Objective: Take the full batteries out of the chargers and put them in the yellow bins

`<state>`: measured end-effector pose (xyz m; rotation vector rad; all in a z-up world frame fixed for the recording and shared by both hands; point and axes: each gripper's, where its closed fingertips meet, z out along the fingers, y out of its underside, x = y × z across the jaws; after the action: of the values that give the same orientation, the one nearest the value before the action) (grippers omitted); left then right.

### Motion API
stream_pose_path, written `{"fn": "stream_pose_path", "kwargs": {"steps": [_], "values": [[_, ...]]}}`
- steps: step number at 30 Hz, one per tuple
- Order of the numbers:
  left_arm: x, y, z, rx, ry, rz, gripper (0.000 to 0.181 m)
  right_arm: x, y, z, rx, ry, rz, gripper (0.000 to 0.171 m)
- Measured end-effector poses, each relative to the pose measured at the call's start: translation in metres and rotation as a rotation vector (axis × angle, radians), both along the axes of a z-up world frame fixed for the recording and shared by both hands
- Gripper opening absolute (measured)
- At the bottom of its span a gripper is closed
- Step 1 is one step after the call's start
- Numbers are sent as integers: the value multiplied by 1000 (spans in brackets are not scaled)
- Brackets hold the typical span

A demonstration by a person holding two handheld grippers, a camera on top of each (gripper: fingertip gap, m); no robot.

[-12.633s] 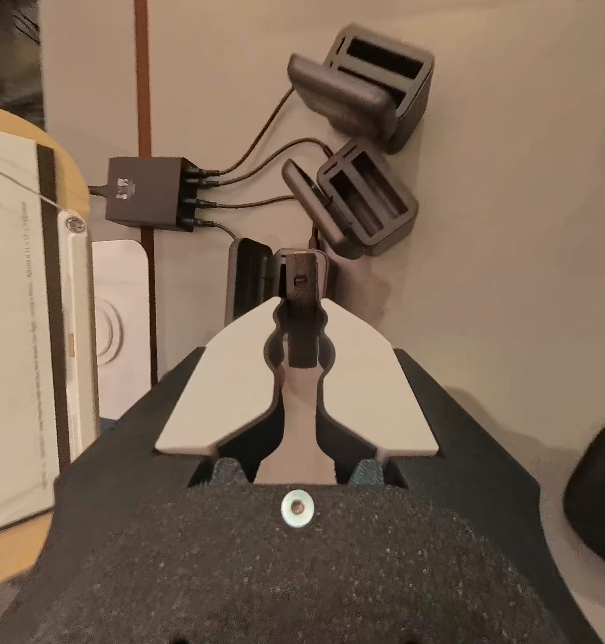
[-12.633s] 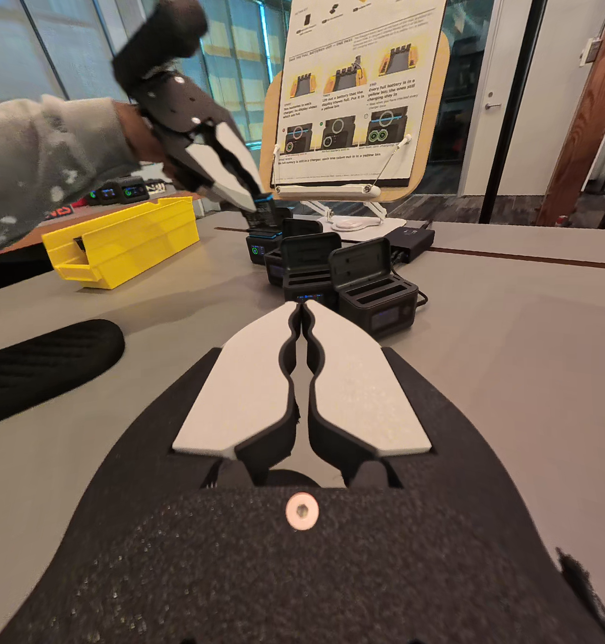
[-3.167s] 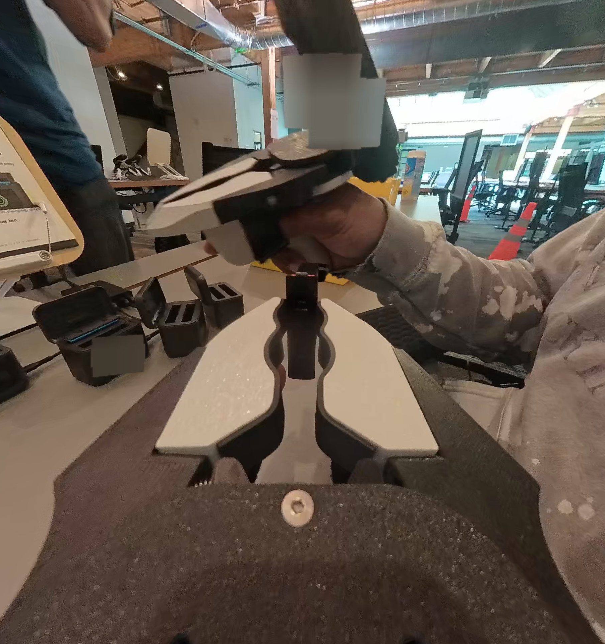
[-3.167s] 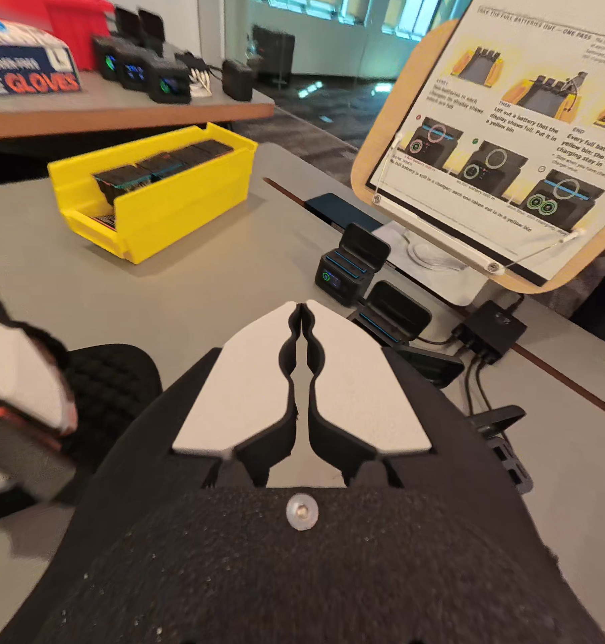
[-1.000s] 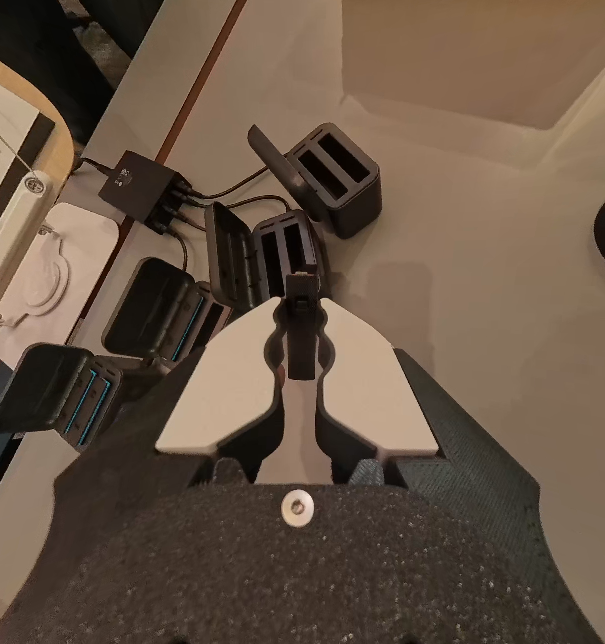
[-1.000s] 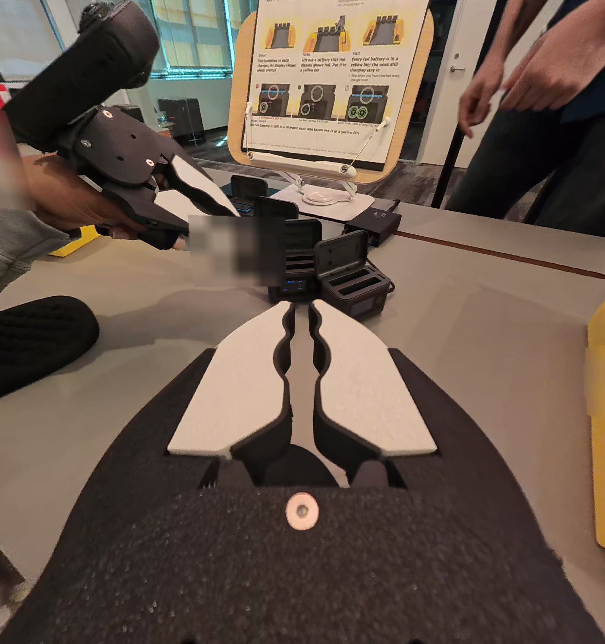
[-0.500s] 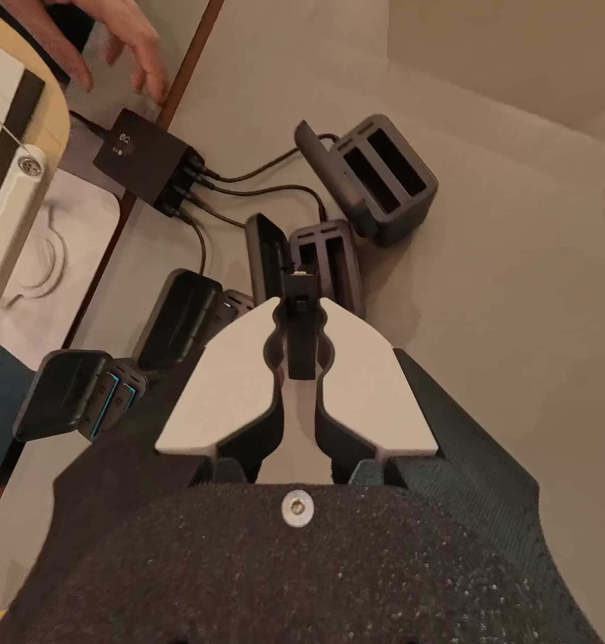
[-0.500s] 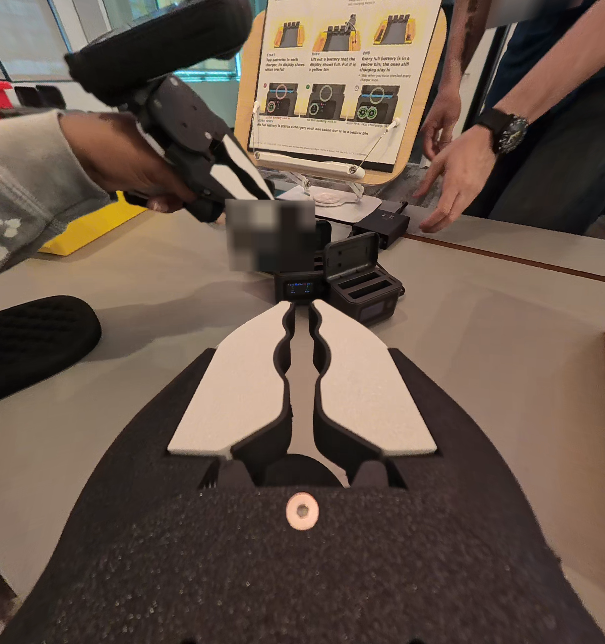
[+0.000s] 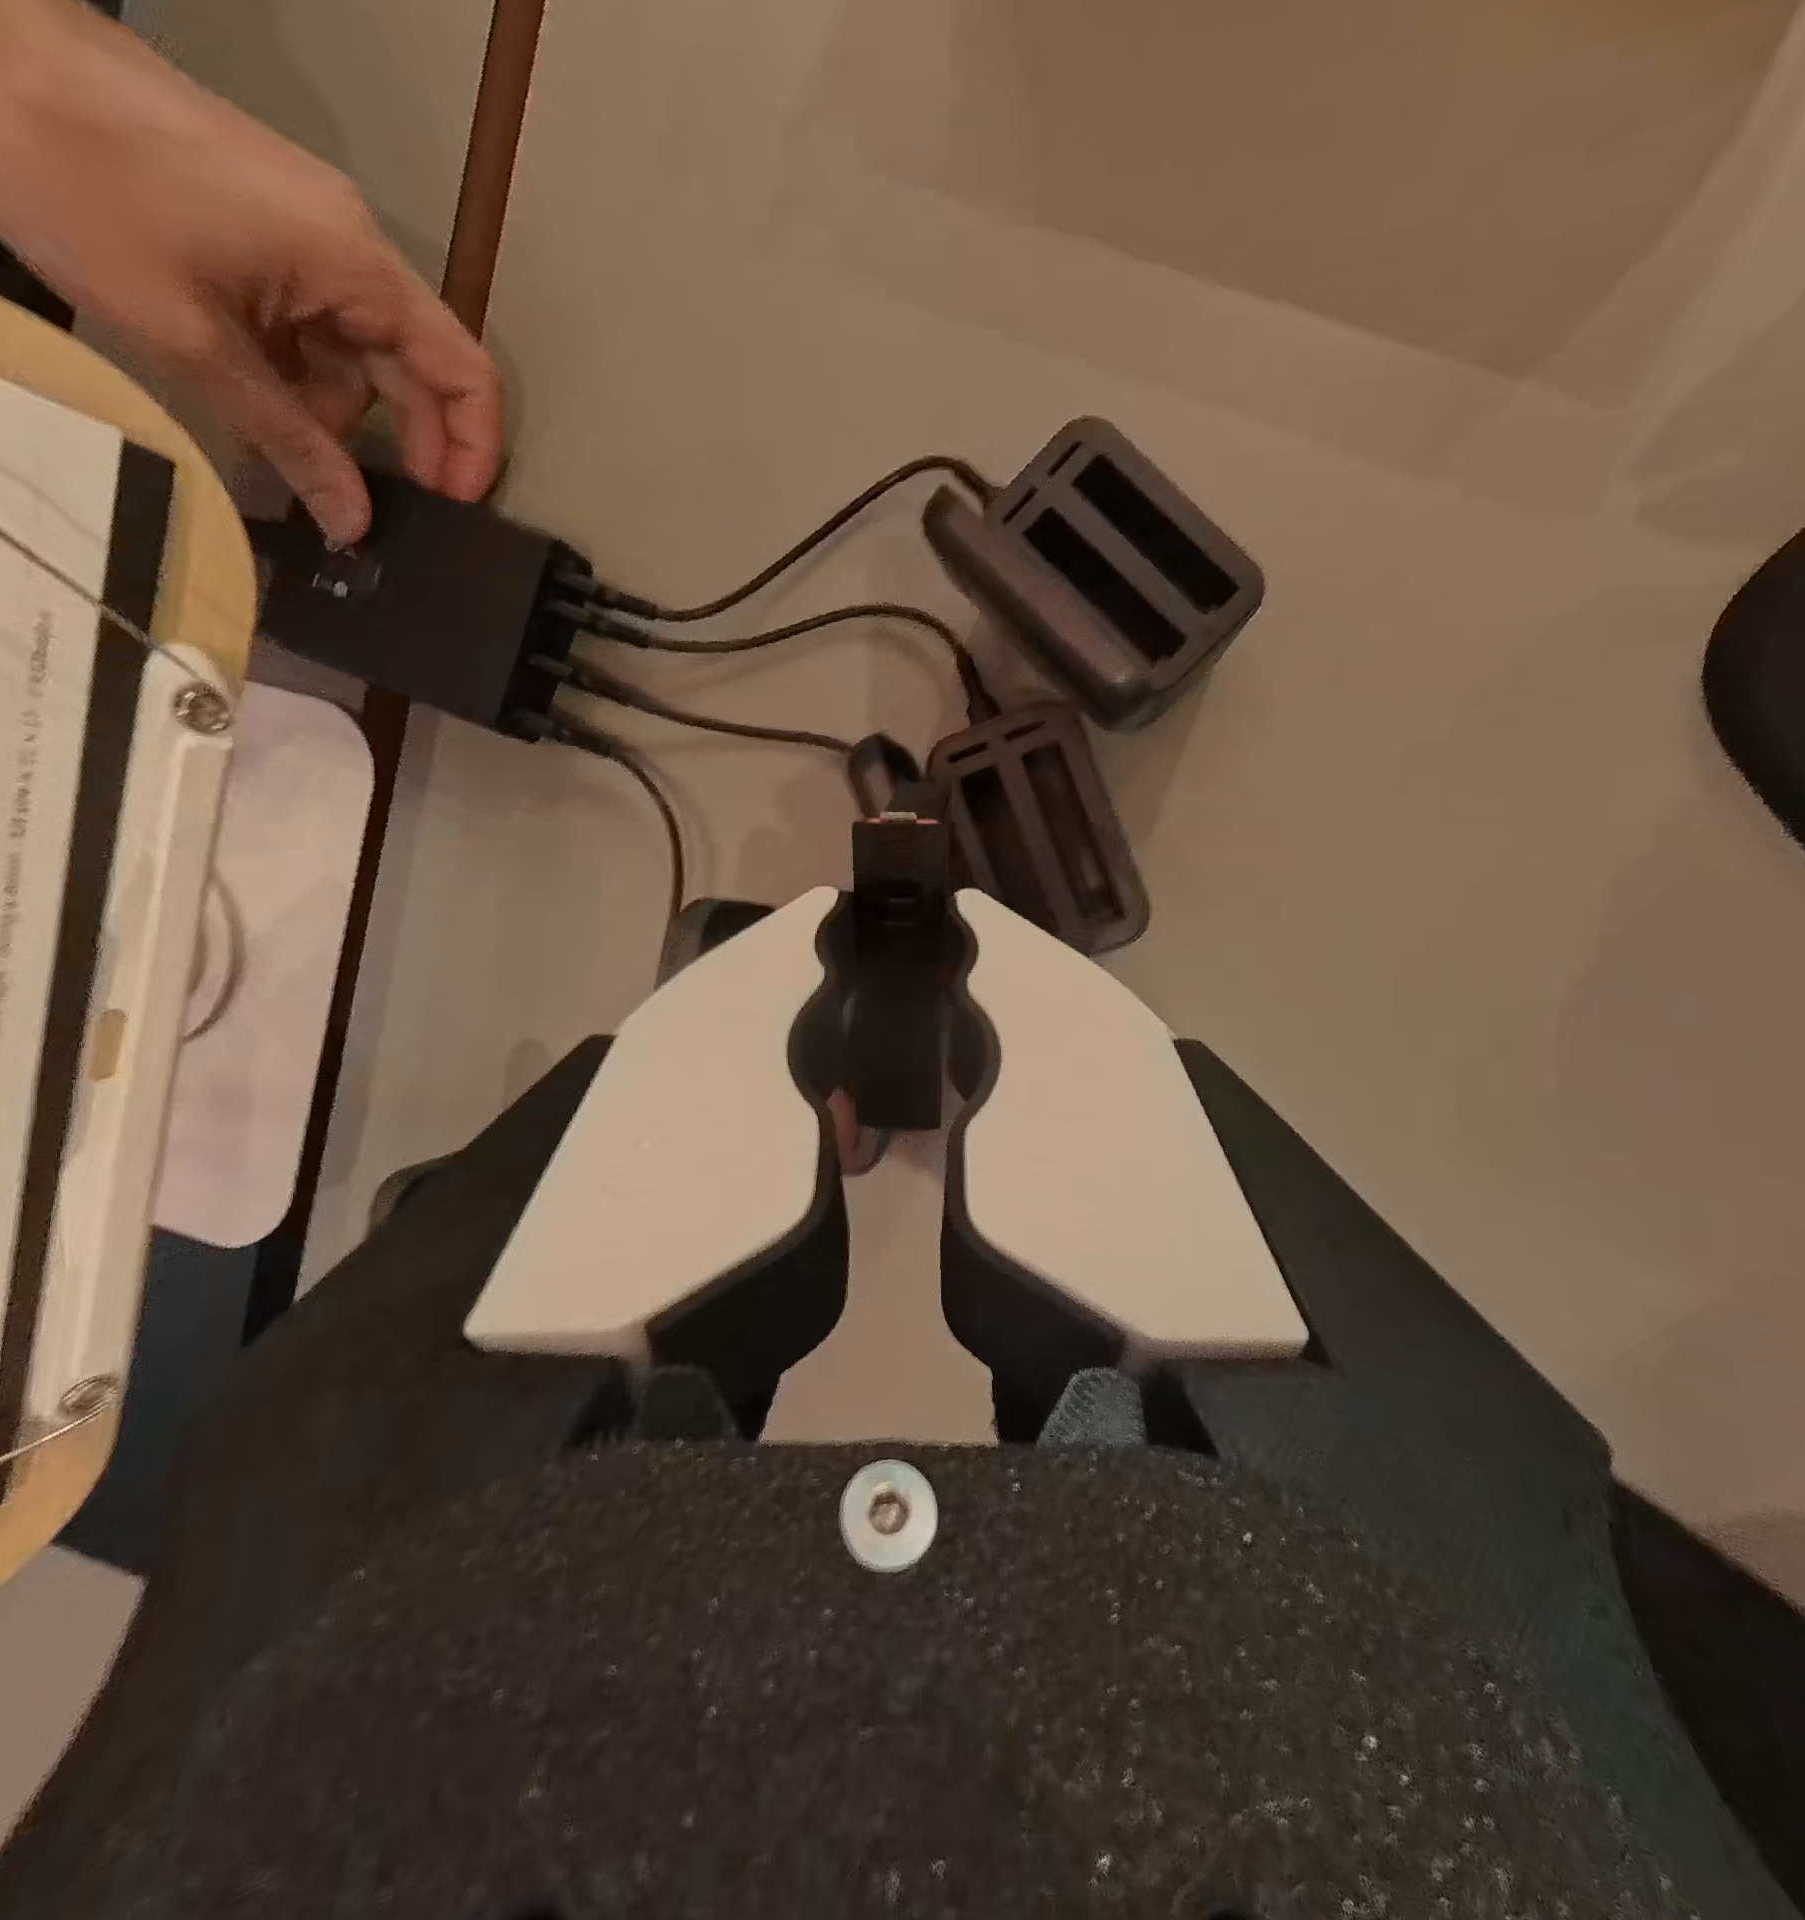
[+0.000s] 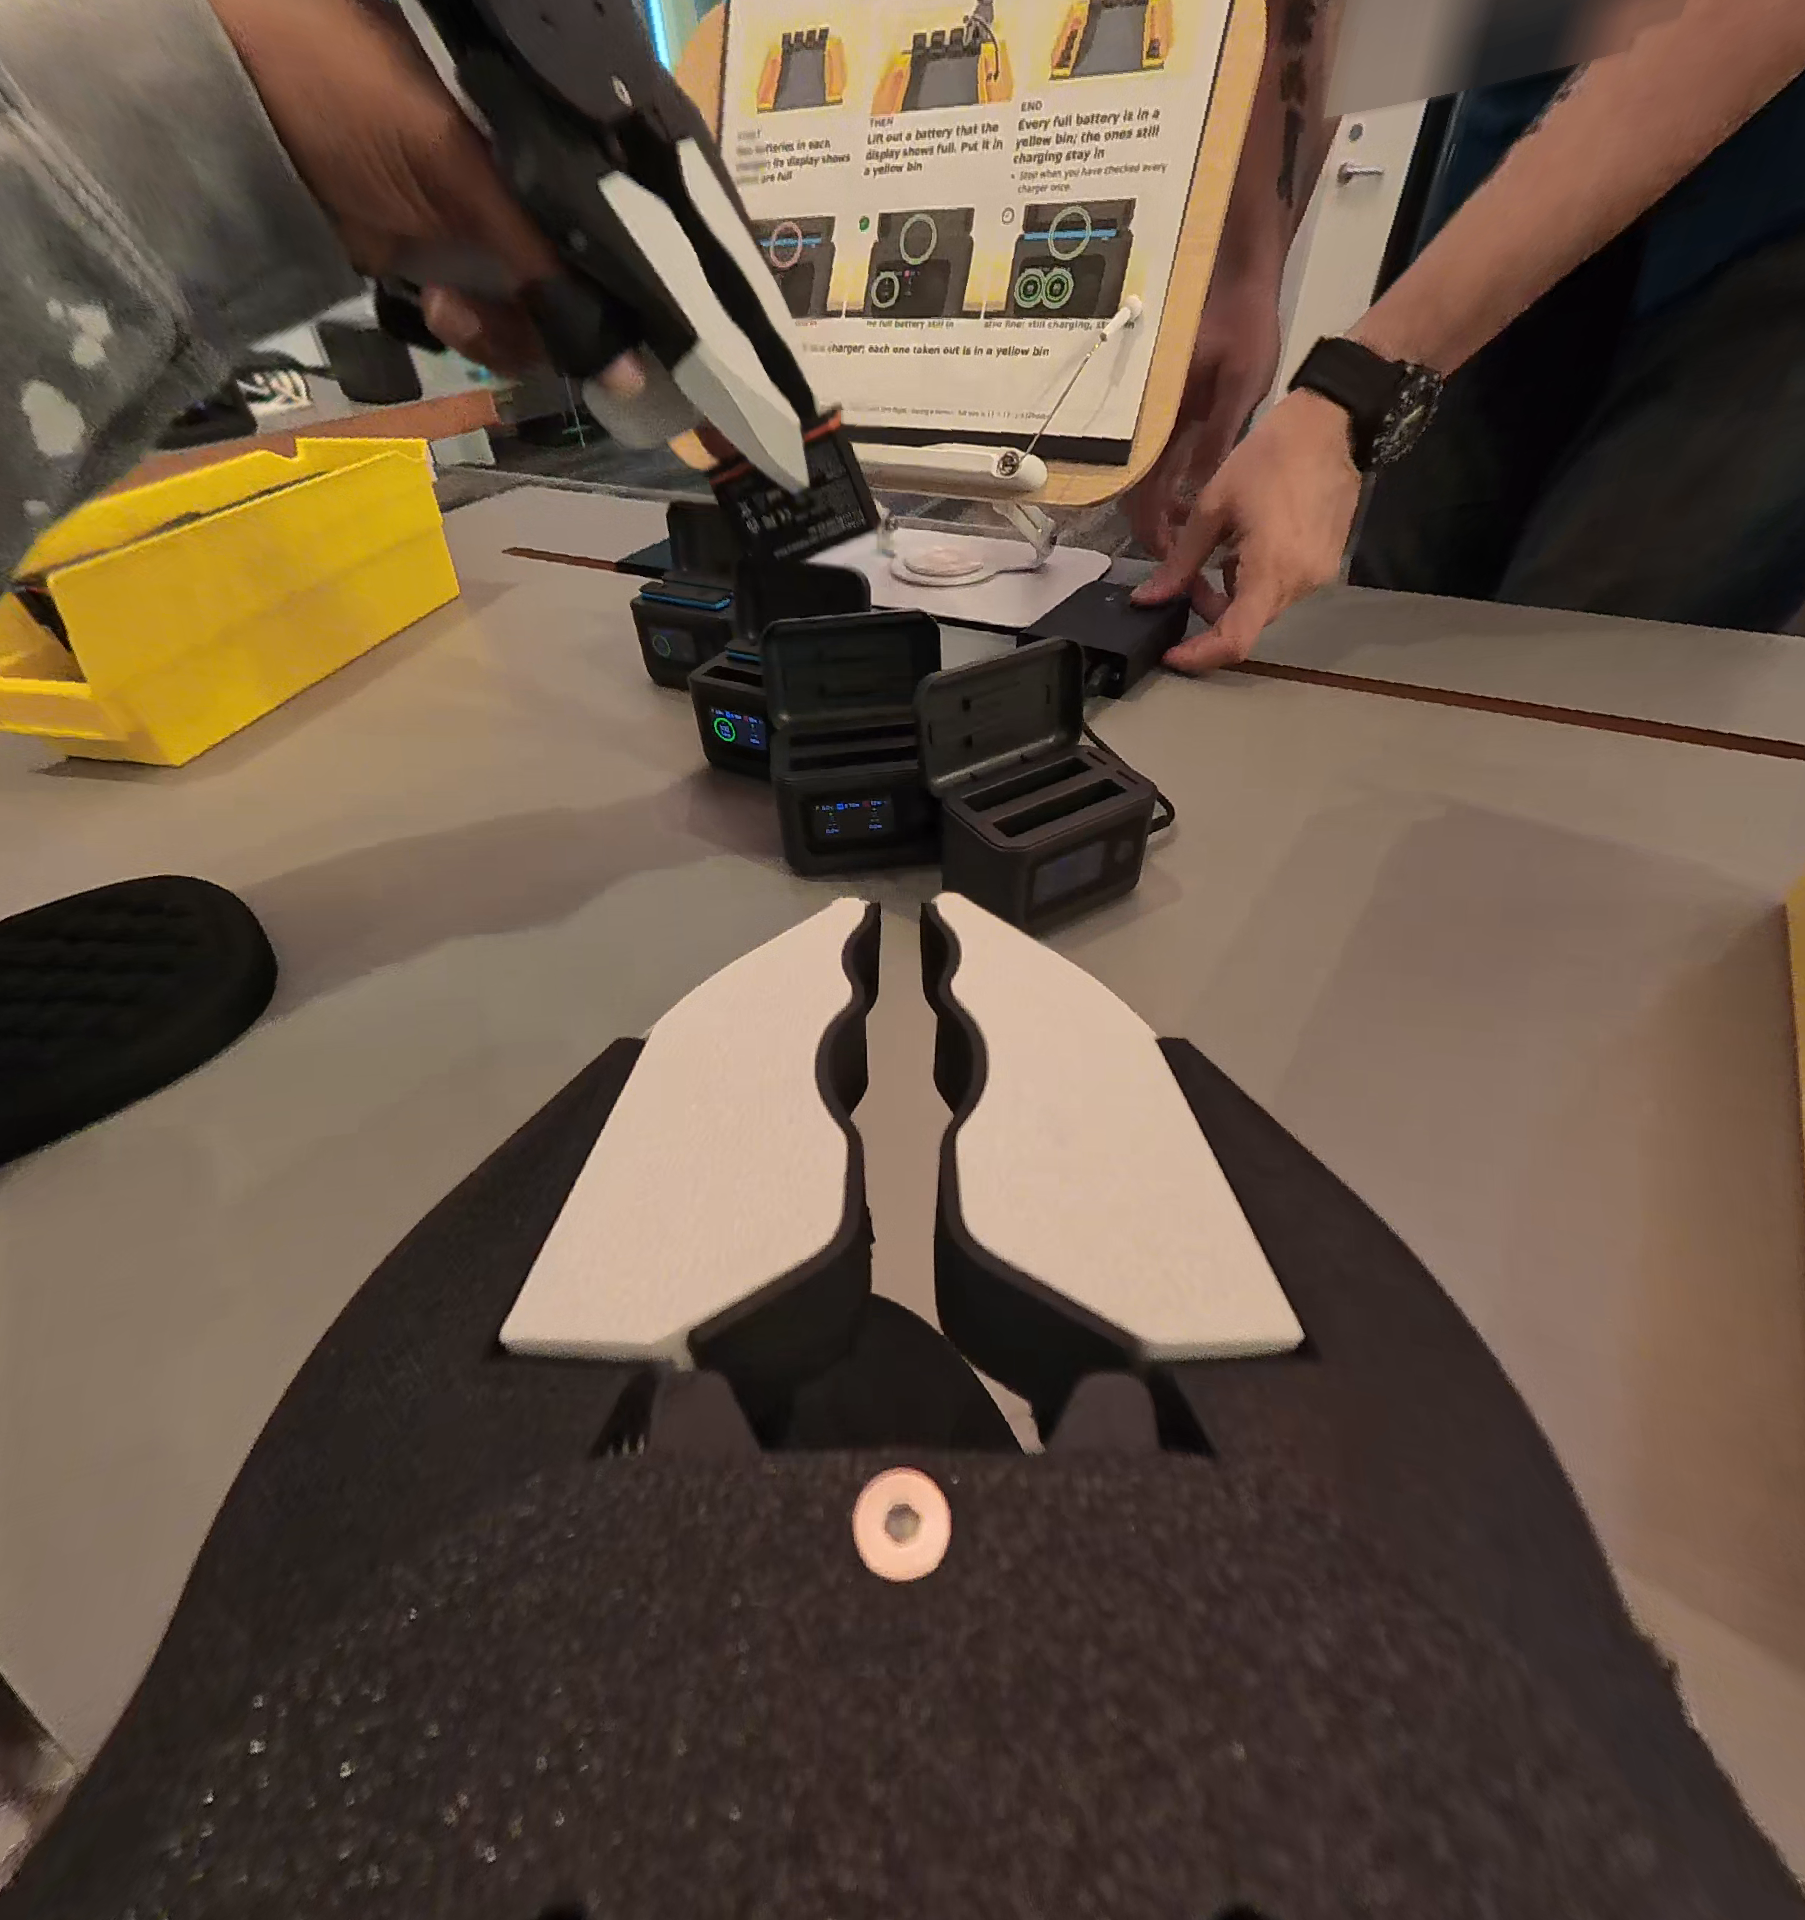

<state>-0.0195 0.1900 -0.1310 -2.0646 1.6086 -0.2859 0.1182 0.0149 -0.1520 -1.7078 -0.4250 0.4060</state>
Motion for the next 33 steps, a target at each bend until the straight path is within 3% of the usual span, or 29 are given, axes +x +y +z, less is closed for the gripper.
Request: {"fn": "stream_pose_path", "kwargs": {"steps": [1,7,12,21,25,33], "values": [[-8,5,0,4,29,-4,16,1,0,-1,-4,1,0,7],[-46,19,-48,-57,224,-35,15,-1,1,-5,-13,3,14,7],[-45,18,-70,-82,215,-41,15,-3,1,-7,-11,-18,20,7],[-35,16,-73,-155,153,36,16,-9,3,-10,-23,-32,34,7],[-29,25,-73,-194,73,181,15,-11,2,-11,-25,-35,41,7],[-24,25,-71,-264,-134,312,16,-11,4,-13,-31,-37,45,7]]}}
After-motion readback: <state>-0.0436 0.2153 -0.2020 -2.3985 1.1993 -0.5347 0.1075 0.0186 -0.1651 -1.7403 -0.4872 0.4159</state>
